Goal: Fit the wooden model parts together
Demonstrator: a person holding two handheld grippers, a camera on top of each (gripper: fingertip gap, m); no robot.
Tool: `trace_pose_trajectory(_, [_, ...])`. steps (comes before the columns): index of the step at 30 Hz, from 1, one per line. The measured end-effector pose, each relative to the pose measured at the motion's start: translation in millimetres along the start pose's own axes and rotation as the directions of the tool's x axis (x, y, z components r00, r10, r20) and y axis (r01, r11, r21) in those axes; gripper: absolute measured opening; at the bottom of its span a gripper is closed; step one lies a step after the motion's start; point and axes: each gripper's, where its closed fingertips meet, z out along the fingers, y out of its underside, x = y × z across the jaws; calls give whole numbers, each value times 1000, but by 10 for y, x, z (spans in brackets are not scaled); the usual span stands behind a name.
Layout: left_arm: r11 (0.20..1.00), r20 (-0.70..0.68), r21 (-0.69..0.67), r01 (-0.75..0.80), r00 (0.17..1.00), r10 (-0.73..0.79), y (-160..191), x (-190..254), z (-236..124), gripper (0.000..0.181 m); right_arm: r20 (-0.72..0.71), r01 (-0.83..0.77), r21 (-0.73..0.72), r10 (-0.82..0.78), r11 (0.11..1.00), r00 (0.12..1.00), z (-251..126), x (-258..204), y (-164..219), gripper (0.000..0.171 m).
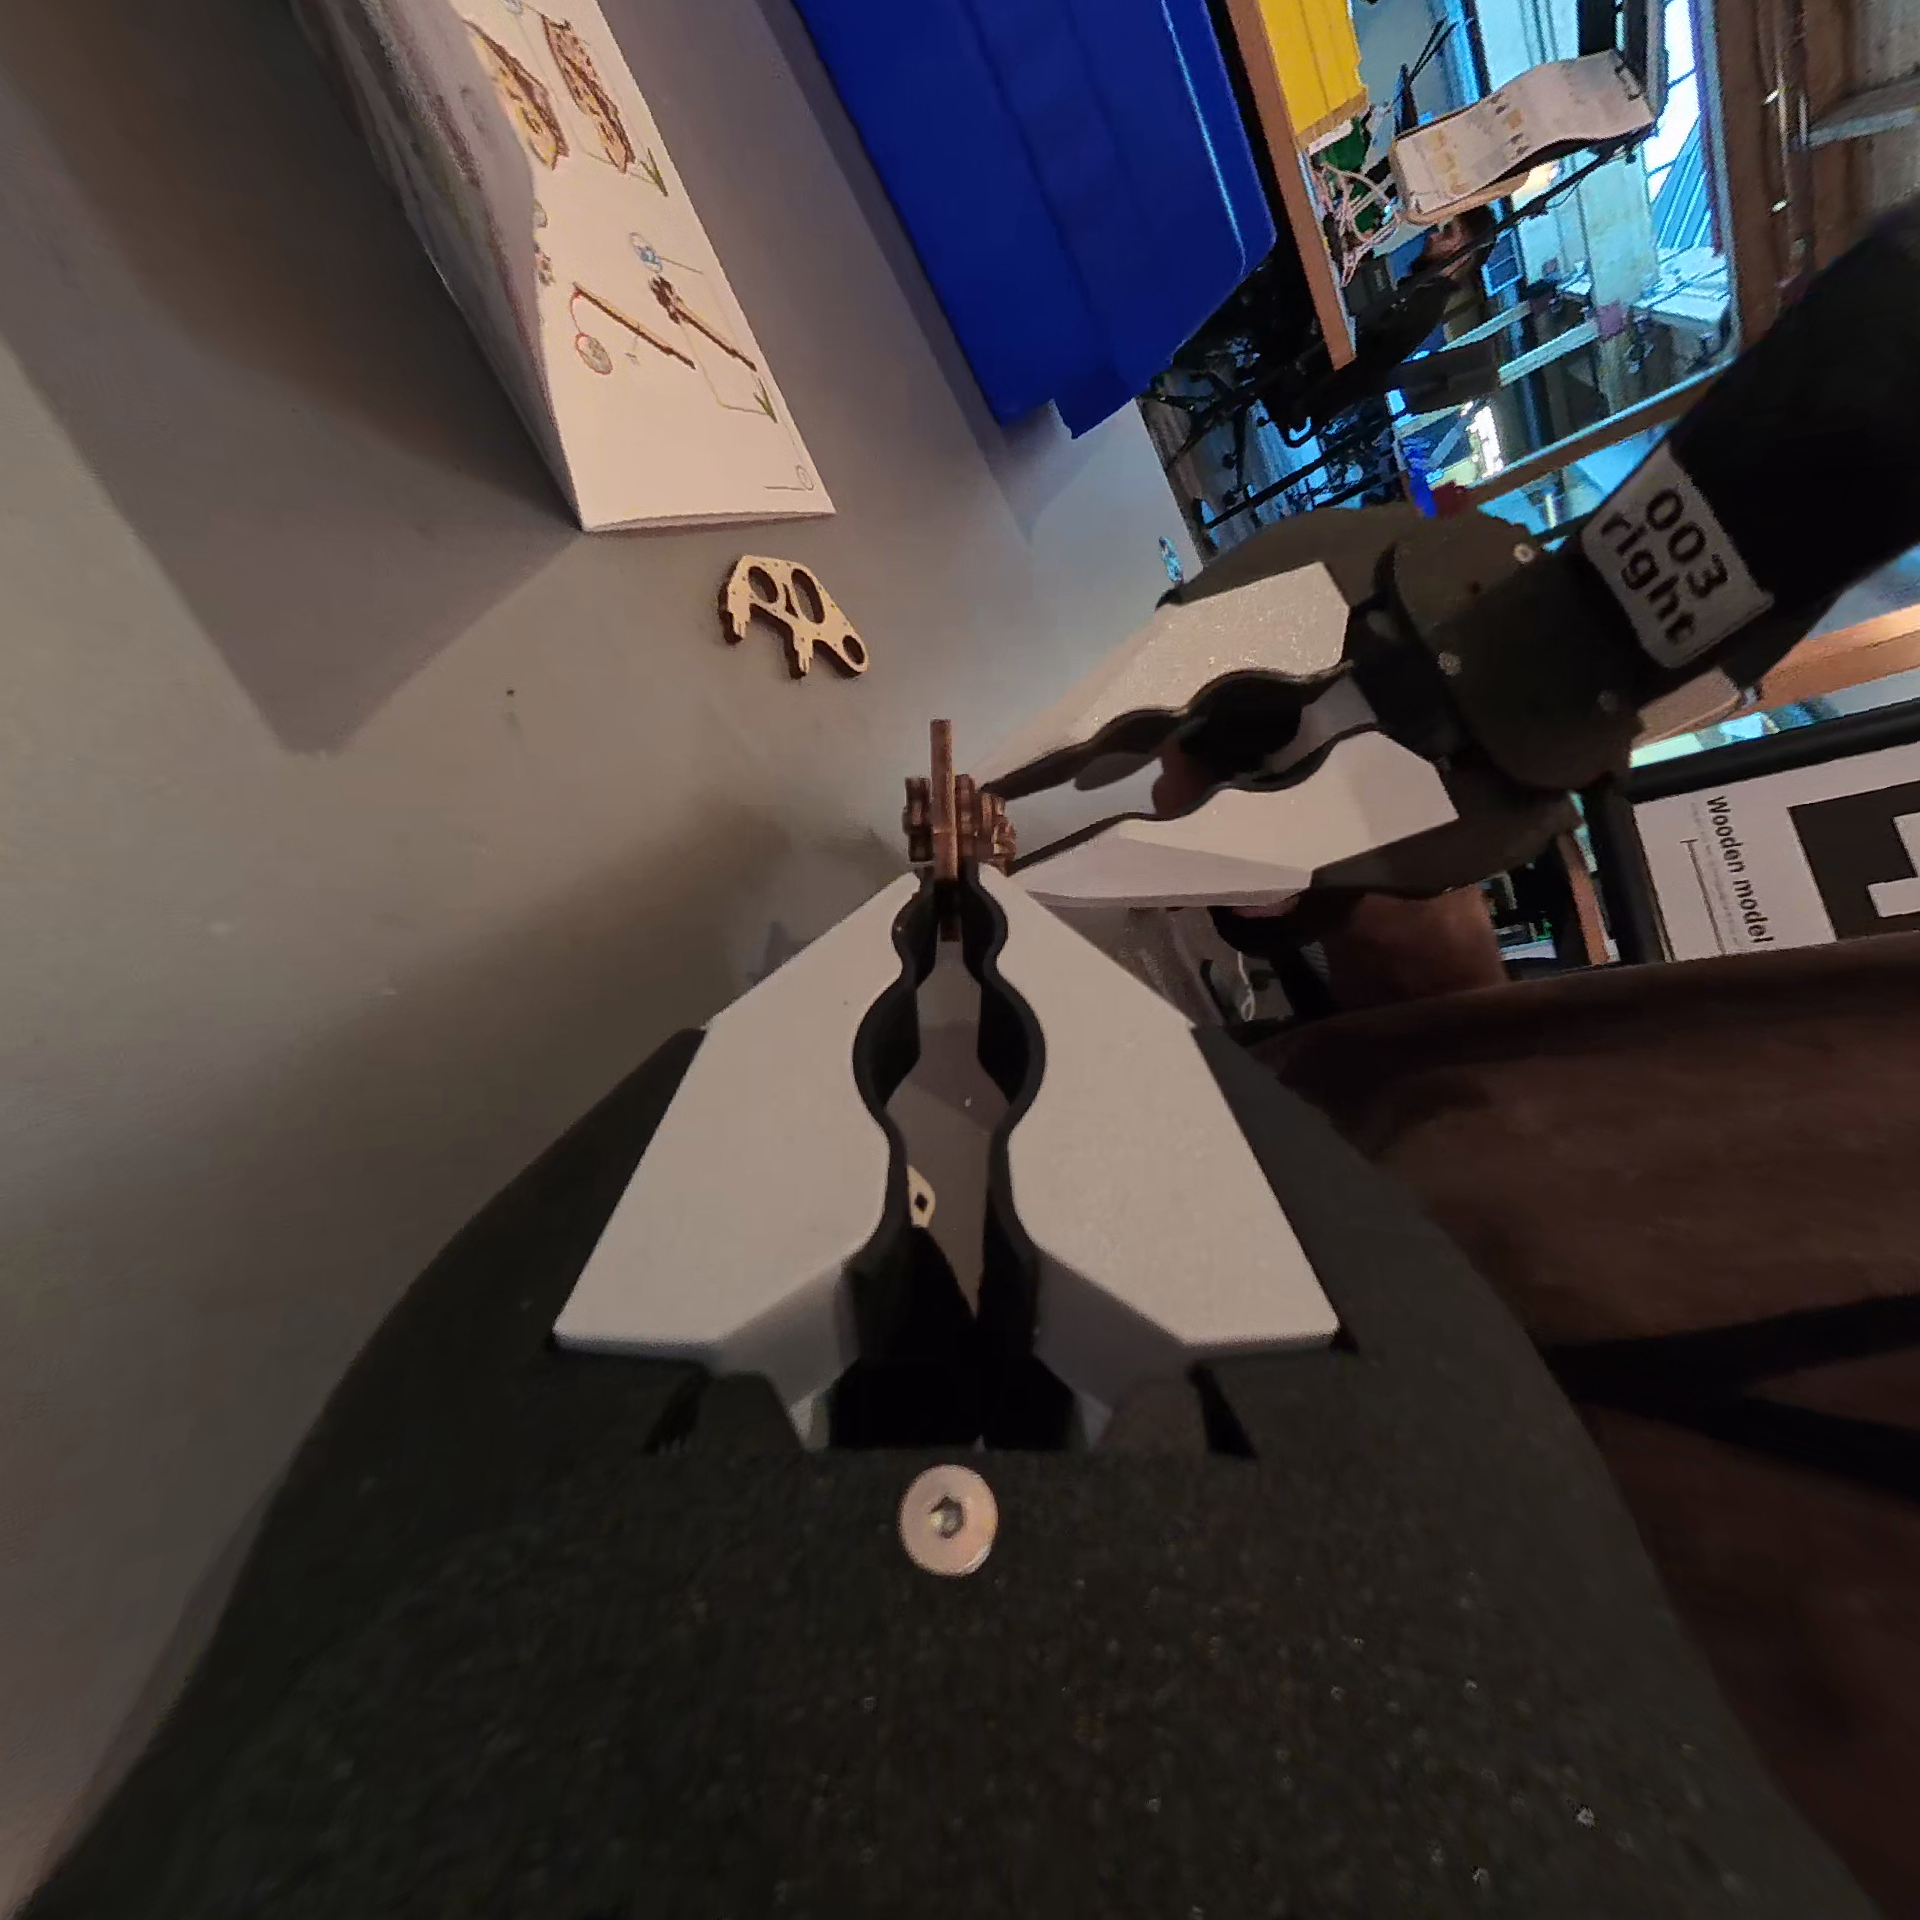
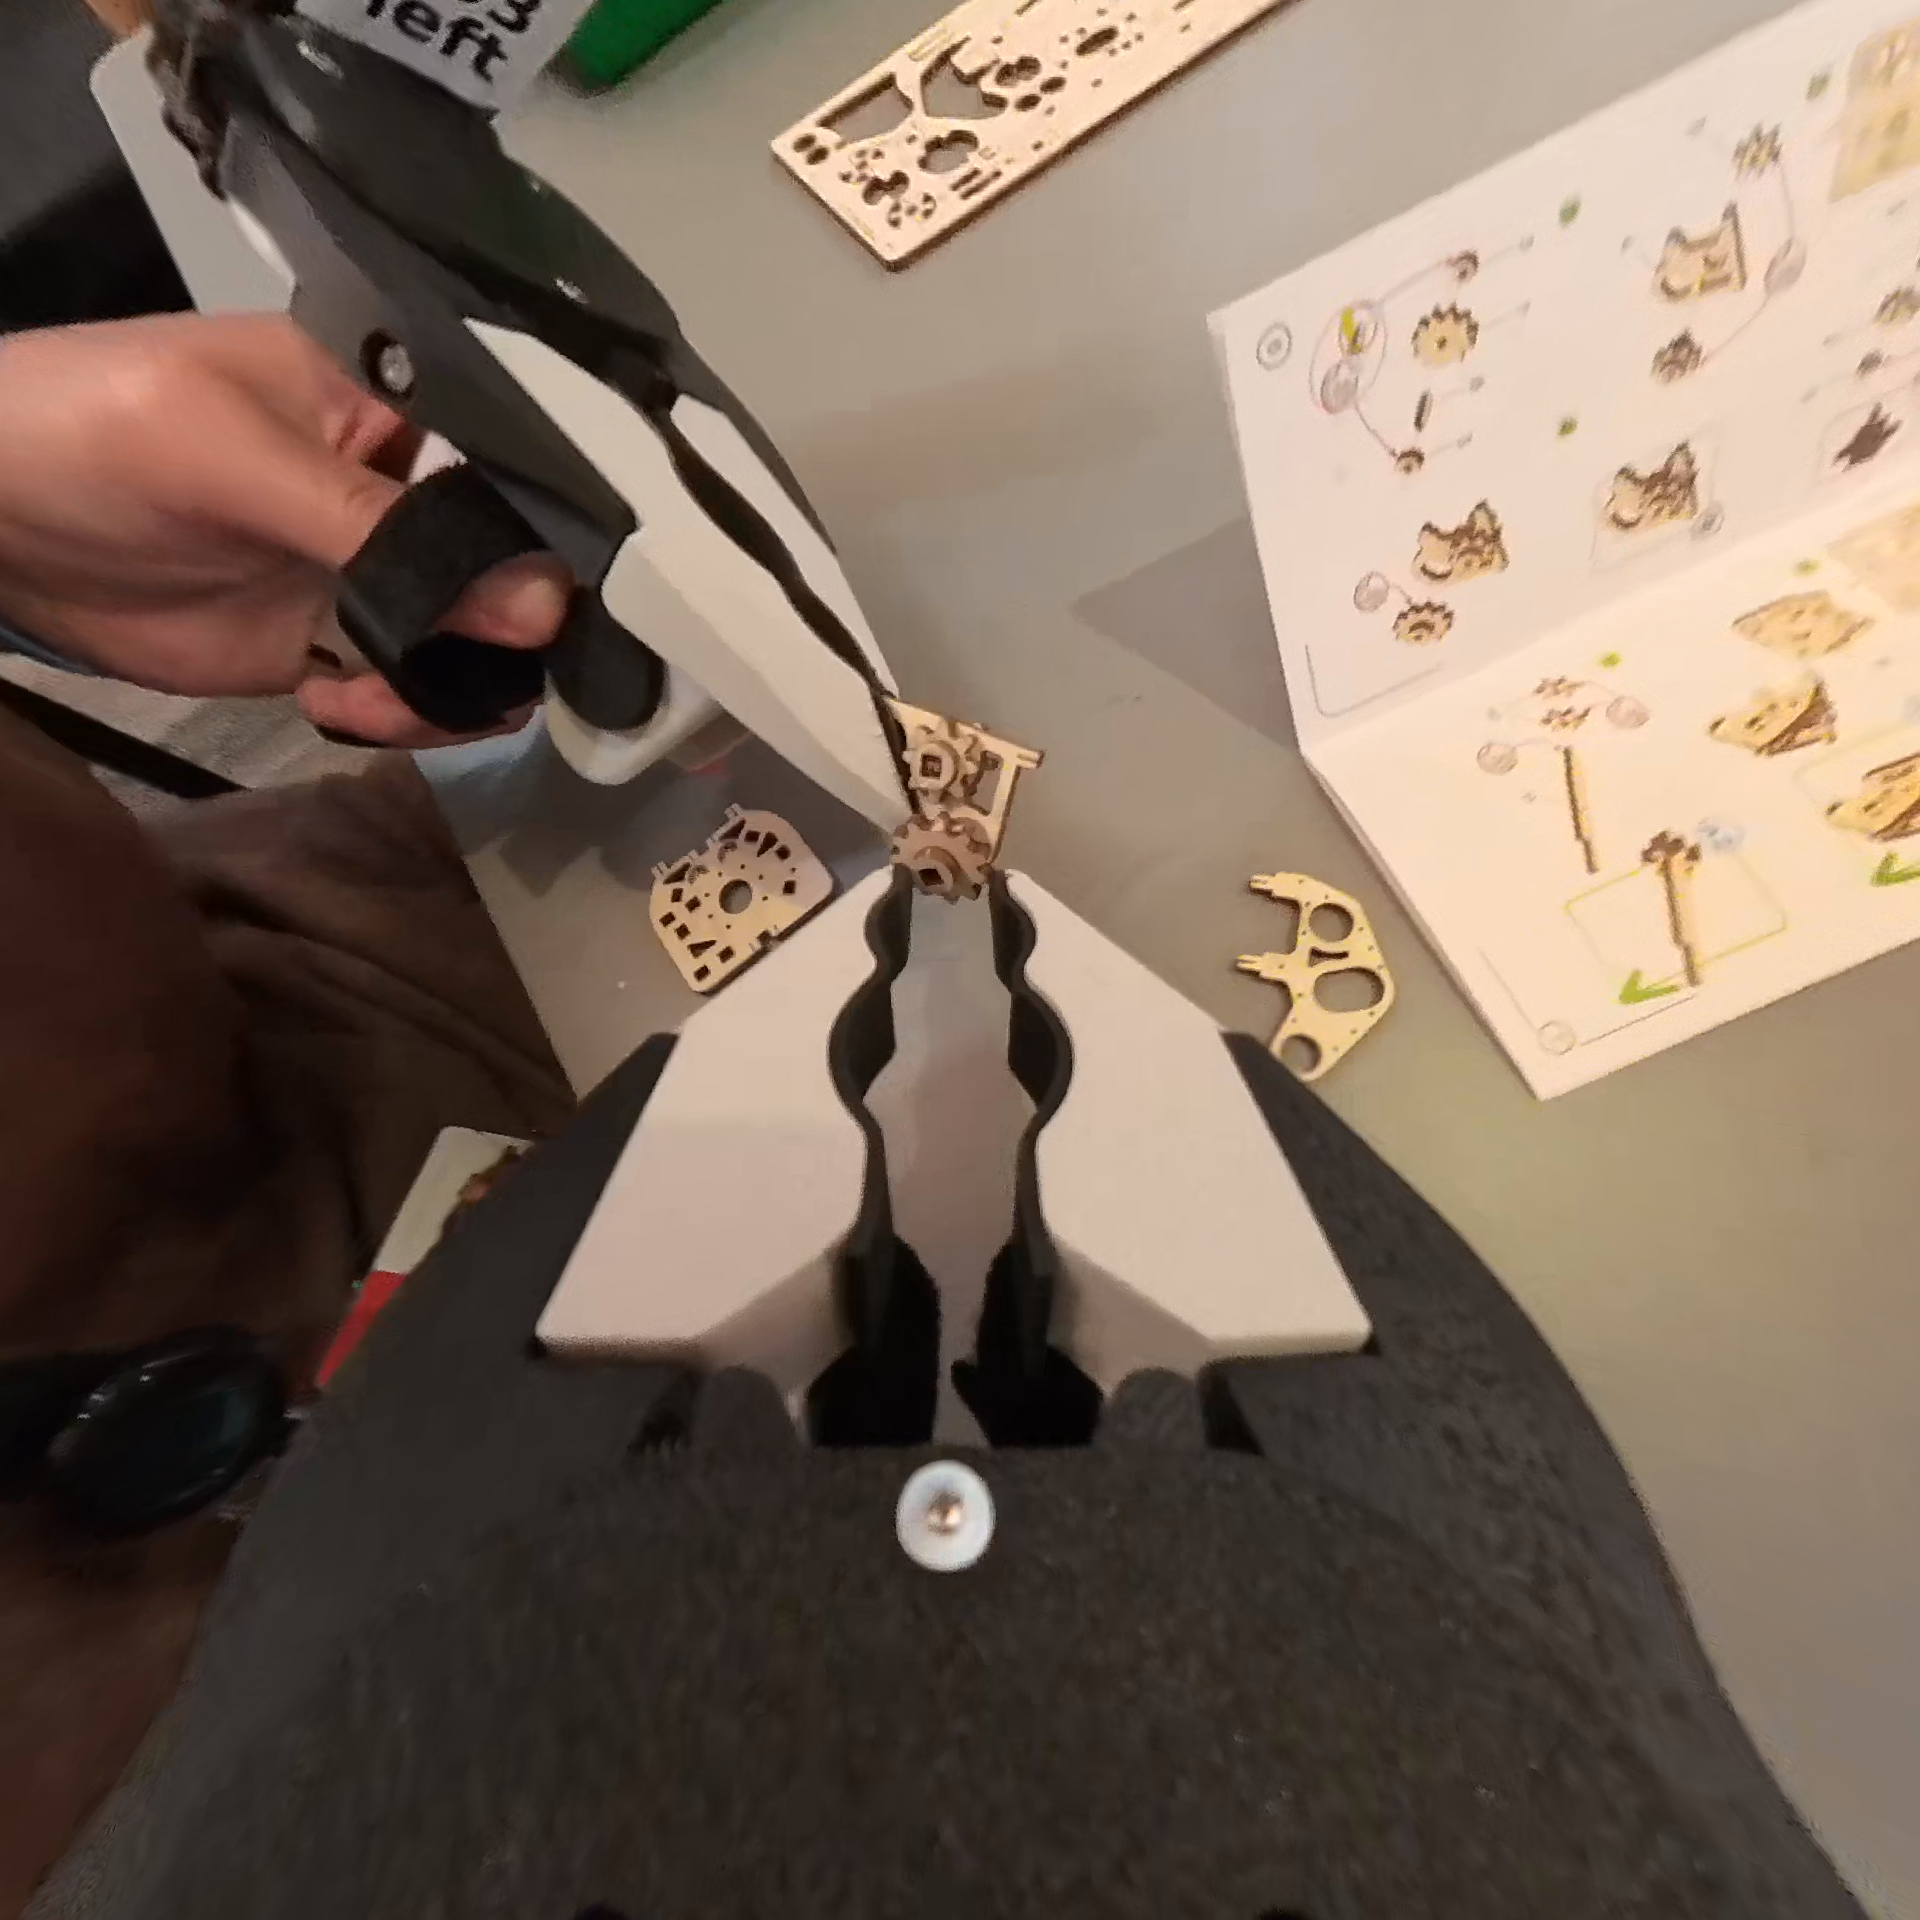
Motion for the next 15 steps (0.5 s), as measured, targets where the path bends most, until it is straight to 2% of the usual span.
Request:
trace_pose_trajectory(8, [997, -59, -1, 79, 995, -79, 19, 9, 38, 1, 87, -196, -14, 196, 981, 977, -9, 12, 42, 21])
trace_pose_trajectory(15, [962, -257, 20, 273, 931, -259, -64, 128, 9, 2, 226, -334, 45, 316, 942, 921, -109, -1, -51, 26])
